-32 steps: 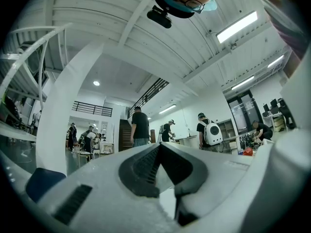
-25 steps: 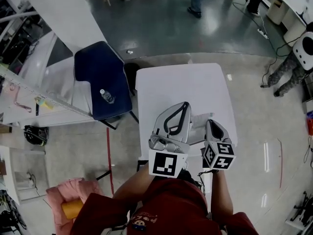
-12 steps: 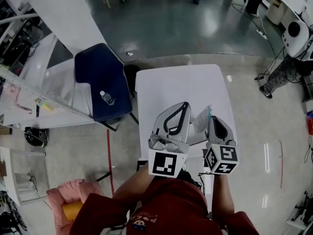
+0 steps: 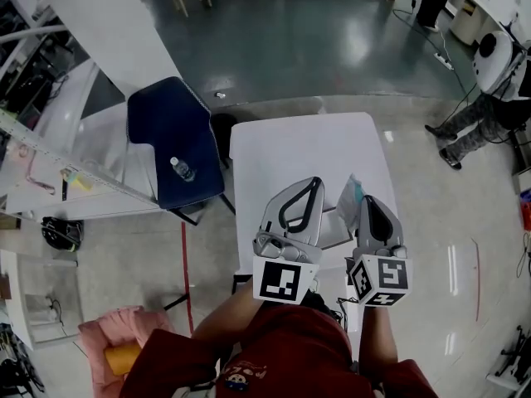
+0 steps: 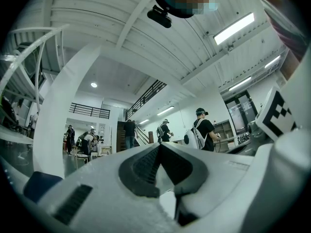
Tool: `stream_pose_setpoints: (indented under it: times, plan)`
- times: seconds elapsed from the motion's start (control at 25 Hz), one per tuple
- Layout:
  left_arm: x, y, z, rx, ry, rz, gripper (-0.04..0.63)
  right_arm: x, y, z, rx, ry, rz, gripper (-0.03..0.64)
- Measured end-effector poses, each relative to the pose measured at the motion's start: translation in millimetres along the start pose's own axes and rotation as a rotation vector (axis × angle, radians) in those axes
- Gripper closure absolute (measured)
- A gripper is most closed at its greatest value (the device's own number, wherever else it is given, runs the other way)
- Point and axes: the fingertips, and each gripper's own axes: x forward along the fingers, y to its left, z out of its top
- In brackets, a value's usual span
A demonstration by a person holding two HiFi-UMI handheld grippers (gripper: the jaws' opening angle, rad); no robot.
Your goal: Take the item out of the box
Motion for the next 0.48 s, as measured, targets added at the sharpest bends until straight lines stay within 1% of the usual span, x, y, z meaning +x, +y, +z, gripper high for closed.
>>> stream_pose_setpoints:
  times: [0.12, 0.28, 0.48]
  plan:
    - [0, -2, -1, -0.015, -0.002, -0.003, 0.591, -6, 4, 13, -0.054, -0.035, -0.011, 0.612]
    - [-1, -6, -1, -0.020, 0.007, -0.010, 0.592, -13, 7, 26, -0.060, -0.089, -0.015, 0.612]
    - [-2, -7, 0, -0.026, 0.003, -0.013, 0.592, -21, 9, 43, -0.098, -0.178, -0.048, 0.612]
